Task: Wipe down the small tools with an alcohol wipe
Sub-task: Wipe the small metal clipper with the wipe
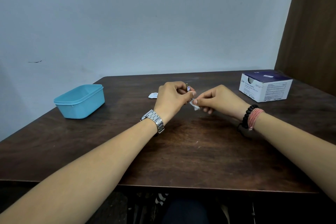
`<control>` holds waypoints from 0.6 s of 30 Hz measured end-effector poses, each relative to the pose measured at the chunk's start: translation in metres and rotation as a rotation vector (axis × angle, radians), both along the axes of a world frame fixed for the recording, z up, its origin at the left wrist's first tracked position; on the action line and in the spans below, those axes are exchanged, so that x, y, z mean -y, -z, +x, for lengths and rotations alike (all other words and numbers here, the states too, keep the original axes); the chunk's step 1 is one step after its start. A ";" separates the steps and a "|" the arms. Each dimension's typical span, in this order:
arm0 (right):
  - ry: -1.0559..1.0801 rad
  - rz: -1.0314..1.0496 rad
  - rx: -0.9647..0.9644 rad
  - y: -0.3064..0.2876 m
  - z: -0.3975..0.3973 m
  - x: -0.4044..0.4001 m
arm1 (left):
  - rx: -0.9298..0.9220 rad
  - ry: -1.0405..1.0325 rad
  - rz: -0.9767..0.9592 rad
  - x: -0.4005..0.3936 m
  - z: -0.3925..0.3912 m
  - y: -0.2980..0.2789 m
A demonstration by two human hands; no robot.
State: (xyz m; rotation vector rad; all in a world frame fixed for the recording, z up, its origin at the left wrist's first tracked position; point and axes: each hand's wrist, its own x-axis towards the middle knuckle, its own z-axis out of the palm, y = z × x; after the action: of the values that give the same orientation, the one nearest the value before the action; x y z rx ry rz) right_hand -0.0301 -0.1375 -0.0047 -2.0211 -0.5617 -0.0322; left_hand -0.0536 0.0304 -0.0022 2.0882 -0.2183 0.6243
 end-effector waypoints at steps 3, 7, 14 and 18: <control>-0.026 0.079 -0.106 0.000 -0.001 -0.002 | 0.030 0.011 0.020 0.000 -0.001 -0.001; -0.080 0.191 -0.252 0.000 -0.003 -0.003 | 0.050 0.023 -0.012 0.000 -0.001 -0.001; -0.123 0.186 -0.305 0.001 -0.002 -0.003 | 0.049 0.037 -0.031 0.001 0.000 -0.001; -0.098 0.174 -0.308 0.001 -0.002 -0.003 | 0.055 0.058 -0.089 0.001 0.000 -0.002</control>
State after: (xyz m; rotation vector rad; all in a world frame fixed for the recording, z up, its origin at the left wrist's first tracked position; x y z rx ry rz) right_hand -0.0320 -0.1348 -0.0053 -1.7829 -0.4445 0.2759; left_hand -0.0540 0.0293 -0.0004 1.9740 -0.2765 0.6460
